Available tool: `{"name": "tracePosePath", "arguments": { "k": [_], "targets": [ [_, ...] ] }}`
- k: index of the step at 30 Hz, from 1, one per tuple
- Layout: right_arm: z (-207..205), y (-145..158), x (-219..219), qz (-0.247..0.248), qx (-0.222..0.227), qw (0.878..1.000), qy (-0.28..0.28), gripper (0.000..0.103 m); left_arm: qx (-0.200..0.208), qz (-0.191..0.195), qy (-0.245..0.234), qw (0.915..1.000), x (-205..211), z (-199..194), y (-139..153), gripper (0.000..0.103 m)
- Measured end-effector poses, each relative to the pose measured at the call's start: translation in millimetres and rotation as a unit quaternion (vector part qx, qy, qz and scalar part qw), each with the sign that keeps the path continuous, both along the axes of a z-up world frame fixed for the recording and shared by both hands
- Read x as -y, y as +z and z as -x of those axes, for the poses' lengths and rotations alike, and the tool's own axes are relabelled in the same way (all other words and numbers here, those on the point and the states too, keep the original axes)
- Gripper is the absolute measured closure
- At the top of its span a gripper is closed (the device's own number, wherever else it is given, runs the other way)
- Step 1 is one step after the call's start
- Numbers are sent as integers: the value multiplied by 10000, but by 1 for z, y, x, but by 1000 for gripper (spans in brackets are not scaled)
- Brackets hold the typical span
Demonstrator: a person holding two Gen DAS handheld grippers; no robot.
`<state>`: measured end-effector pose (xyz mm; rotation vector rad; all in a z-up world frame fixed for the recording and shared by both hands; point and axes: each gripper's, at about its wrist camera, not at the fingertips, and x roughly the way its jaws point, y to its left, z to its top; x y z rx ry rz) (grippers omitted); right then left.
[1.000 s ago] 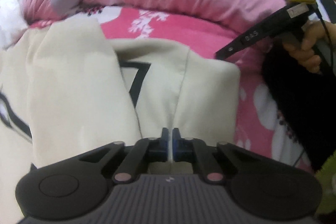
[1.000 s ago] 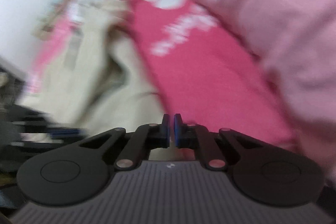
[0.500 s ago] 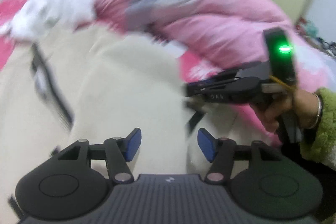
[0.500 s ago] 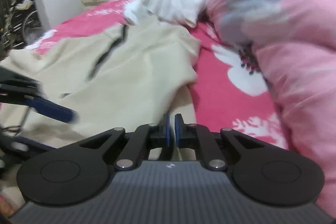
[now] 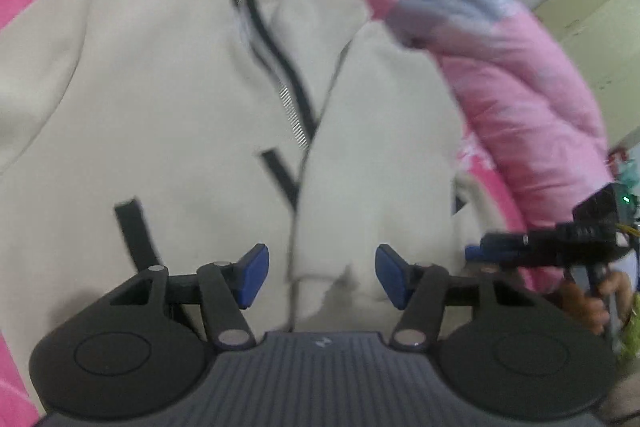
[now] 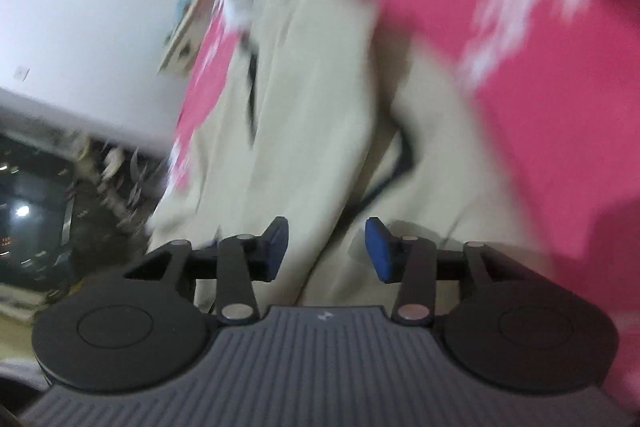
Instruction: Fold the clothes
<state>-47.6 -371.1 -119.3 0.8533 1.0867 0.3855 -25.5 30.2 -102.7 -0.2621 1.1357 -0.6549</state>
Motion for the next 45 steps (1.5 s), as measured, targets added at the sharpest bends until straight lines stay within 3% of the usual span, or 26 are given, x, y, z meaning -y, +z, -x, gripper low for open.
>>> {"name": "tracePosePath", "arguments": {
  "k": [2, 5, 6, 8, 11, 12, 13, 15, 16, 19, 22, 24, 27, 29, 31, 32, 35, 36, 37, 39, 41, 43, 45],
  "targets": [
    [4, -13, -21, -83, -216, 9997, 96, 59, -54, 64, -66, 9999, 5, 2, -6, 46],
    [3, -23, -39, -135, -143, 9998, 52, 60, 78, -111, -15, 9999, 16, 9, -10, 72],
    [2, -24, -42, -169, -151, 9997, -2, 64, 161, -191, -19, 9997, 18, 11, -9, 89],
    [3, -17, -46, 13, -15, 10000, 9, 88, 9, 173, 35, 9998, 13, 12, -2, 91],
    [4, -3, -46, 142, 179, 9997, 61, 98, 105, 479, 132, 9987, -1, 17, 21, 91],
    [4, -2, -46, 56, 220, 9997, 75, 99, 144, 539, 163, 9983, -5, 18, 28, 90],
    [4, 0, -46, -31, 262, 9996, 90, 99, 131, 348, 195, 9991, -5, 17, 26, 87],
    [4, -1, -47, -33, 216, 9996, 154, 99, 73, -200, 209, 9996, -3, 15, 17, 58],
    [3, -4, -51, 124, 136, 9995, 238, 98, 3, -542, 207, 9983, 0, 15, 11, 54],
    [-3, -4, -60, 1006, 62, 9937, 488, 97, 122, -741, 159, 9971, 2, 22, 9, 52],
    [-12, 32, -54, 1373, 910, 9852, 484, 96, 544, -603, 363, 9960, -1, 24, 23, 49],
    [-27, 59, -53, 1960, 1592, 9669, 375, 96, 756, -470, 360, 9954, 3, 20, 31, 48],
    [-54, 85, -58, 2889, 2457, 9250, 242, 96, 863, -389, 48, 9955, 29, 9, 29, 42],
    [-70, 88, -65, 3239, 2872, 9011, 253, 96, 844, -717, -191, 9937, 45, 6, 17, 42],
    [-84, 76, -65, 3360, 3110, 8885, 318, 96, 715, -1155, -345, 9901, 58, 4, 2, 43],
    [-92, 60, -63, 3296, 2956, 8957, 407, 96, 628, -1258, -354, 9894, 60, 2, -2, 46],
    [-116, -4, -44, 2765, 1858, 9404, 688, 97, 678, -1165, -276, 9905, 61, -16, 14, 46],
    [-111, -19, -37, 2540, 1838, 9481, 537, 97, 698, -1135, -251, 9908, 61, -23, 20, 45],
    [-103, -23, -34, 2421, 2089, 9466, 416, 97, 844, -1131, -274, 9896, 66, -35, 30, 44],
    [-103, -16, -39, 2650, 2210, 9362, 672, 97, 1125, -1117, -389, 9866, 93, -70, 47, 39],
    [-105, 0, -40, 2729, 2419, 9272, 858, 94, 1409, -1103, -698, 9814, 142, -105, 60, 35],
    [-100, 15, -30, 2680, 2861, 9179, 622, 94, 1668, -1130, -1058, 9738, 190, -143, 65, 27],
    [-97, 24, -16, 2752, 3156, 9079, 211, 91, 1840, -1501, -1469, 9602, 241, -184, 62, 26]
  ]
}}
